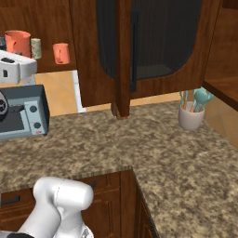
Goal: Gather all objects into one cabinet and sort the glasses and bowls to opposite sides.
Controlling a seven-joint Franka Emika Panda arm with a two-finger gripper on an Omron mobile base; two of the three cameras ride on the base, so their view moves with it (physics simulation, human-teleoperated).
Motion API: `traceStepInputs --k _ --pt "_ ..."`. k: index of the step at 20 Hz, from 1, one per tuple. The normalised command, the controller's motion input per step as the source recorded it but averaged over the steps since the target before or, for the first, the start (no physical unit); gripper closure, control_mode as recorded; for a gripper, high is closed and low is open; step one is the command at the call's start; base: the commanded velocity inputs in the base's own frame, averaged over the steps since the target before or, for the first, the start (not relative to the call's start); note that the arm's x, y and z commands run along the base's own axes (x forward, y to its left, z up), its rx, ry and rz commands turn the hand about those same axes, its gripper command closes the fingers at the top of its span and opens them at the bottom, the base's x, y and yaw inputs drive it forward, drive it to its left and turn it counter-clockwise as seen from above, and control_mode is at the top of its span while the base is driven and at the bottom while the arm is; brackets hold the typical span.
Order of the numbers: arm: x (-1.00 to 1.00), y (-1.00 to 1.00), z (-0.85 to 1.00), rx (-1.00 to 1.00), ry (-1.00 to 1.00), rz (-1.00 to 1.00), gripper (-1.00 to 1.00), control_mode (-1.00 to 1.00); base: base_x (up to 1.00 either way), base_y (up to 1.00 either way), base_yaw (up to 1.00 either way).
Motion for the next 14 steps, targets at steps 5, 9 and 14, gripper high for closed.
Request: traceStepInputs --k 5,9,14 --pt "0.63 -0.07 -0.40 -0.01 0.02 0.00 1.00 -1.00 0.00 0.00 0.00" --pt "0.53 0.03 -0.39 -0.08 0.17 0.00 1.00 -1.00 0.00 0.00 0.00" --pt "0.38 0.16 -0.05 -0.12 0.12 0.00 1.00 -1.00 0.00 0.00 0.00"
